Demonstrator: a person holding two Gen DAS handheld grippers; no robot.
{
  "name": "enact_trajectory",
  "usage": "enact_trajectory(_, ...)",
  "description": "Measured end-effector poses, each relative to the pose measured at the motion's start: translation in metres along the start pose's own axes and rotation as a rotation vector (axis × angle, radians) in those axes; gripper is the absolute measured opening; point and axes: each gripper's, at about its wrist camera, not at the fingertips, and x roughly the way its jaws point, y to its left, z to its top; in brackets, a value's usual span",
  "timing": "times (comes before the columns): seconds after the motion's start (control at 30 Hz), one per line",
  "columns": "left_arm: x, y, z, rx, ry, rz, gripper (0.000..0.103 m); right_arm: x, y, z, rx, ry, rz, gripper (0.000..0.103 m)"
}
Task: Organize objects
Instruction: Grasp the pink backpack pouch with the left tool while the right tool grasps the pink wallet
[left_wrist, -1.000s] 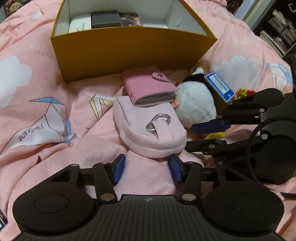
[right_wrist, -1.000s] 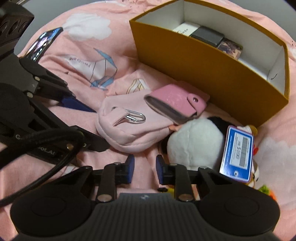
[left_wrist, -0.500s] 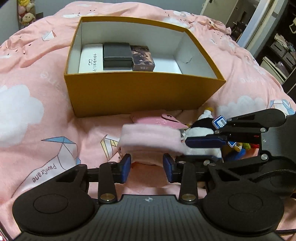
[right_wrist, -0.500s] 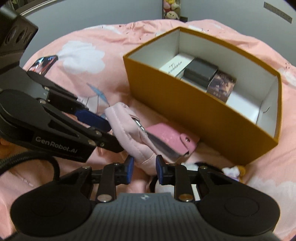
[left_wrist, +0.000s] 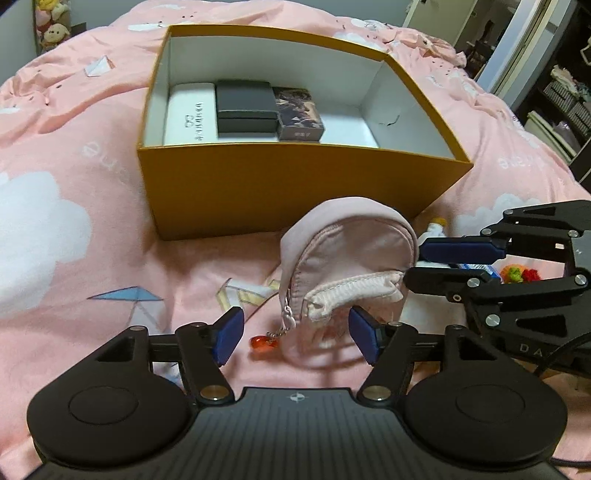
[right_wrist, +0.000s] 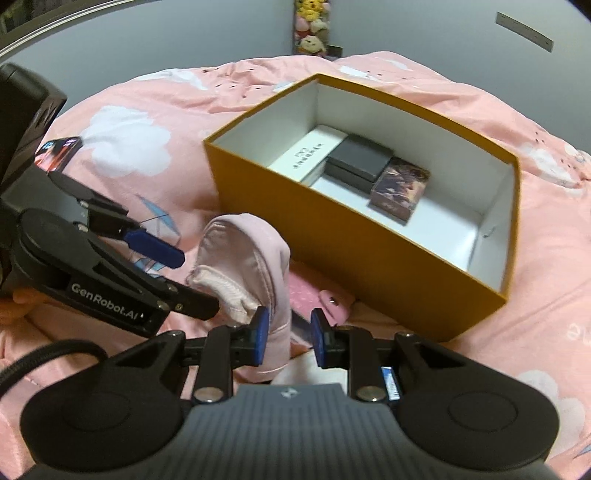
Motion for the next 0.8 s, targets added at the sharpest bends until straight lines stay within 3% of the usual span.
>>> enact_trajectory(0.23,0.017,-0.003,0.007,-0.008,0.026,-0.035,0.075,0.003,-0.01,0.0,0.049,0.002,0.014,0.025)
enact_trajectory(0.3,0.018,0.0,0.007,-0.029,0.031,-0.061,0.06,0.004,-0.013,0.0,0.069,0.005,0.027,0.026)
enact_trajectory(0.37,0.018,0.001,0.005,-0.052,0.03,-0.087,0.051,0.005,-0.015,0.0,0.084,0.007,0.04,0.026)
enact_trajectory(0.57,0.006,0.001,0.003,-0.074,0.012,-0.049,0.03,0.001,-0.021,0.002,0.113,0.01,0.073,0.028)
enact_trajectory(0.67,-0.009,0.005,0.004,-0.099,-0.01,-0.022,0.028,-0.003,-0.038,0.008,0.203,0.008,0.127,0.037)
enact_trajectory(0.8,-0.022,0.017,0.008,-0.143,-0.024,0.034,0.024,0.007,-0.062,0.021,0.309,0.057,0.166,0.04)
